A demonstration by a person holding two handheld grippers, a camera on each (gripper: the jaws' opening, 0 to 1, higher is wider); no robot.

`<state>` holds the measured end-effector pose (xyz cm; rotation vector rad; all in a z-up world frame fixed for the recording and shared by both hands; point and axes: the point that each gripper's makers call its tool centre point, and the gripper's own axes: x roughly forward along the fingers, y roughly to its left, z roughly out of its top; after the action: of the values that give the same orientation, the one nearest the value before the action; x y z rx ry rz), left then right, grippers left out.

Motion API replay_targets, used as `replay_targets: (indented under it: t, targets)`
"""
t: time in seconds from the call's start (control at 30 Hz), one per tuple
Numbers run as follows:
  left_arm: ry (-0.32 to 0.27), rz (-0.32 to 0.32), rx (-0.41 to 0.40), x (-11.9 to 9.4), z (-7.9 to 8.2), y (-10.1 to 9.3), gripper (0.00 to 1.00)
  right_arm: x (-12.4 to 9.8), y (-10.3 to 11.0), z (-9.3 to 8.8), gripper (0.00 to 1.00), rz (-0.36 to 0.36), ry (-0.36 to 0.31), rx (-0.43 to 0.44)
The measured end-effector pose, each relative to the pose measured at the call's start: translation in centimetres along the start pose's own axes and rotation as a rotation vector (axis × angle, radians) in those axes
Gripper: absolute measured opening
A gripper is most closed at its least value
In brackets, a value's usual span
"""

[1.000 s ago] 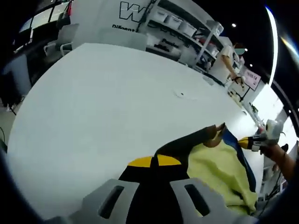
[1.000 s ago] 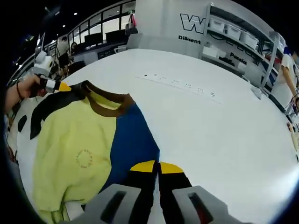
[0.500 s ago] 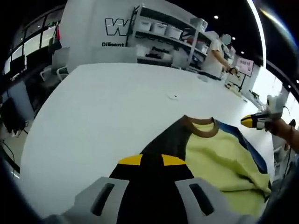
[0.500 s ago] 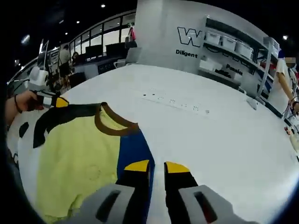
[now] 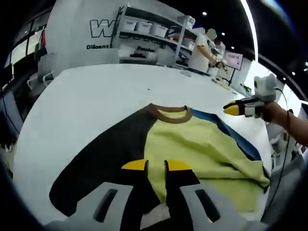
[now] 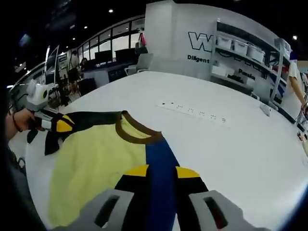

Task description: Fold the garment on the visible template until the final outline fits inside the template.

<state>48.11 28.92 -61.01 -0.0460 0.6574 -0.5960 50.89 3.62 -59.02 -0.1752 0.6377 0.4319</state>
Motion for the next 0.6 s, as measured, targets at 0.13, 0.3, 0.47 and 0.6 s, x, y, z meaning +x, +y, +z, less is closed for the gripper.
replay_targets:
  t: [0.13, 0.3, 0.47, 0.6]
  targets:
    - [0.003, -0.030, 0.031, -0.4, -0.5, -1.4, 0.08, -0.2, 0.4, -0.3, 0.13, 0.007, 0.006, 0.002]
    - [0.000, -0.062, 0.046, -1.1, -1.2, -3.0, 0.09, -0.3, 0.9, -0.7, 0.14, 0.017, 0.012, 0.007]
    - [0.072, -0.097, 0.121, -1.8, -3.1, -4.7, 0.11, -0.1, 1.7, -1.7, 0.13, 0.041, 0.037, 0.011]
    - [0.071, -0.135, 0.126, -2.4, -3.7, -6.2, 0.12, 0.0, 2.3, -2.9, 0.14, 0.055, 0.065, 0.015]
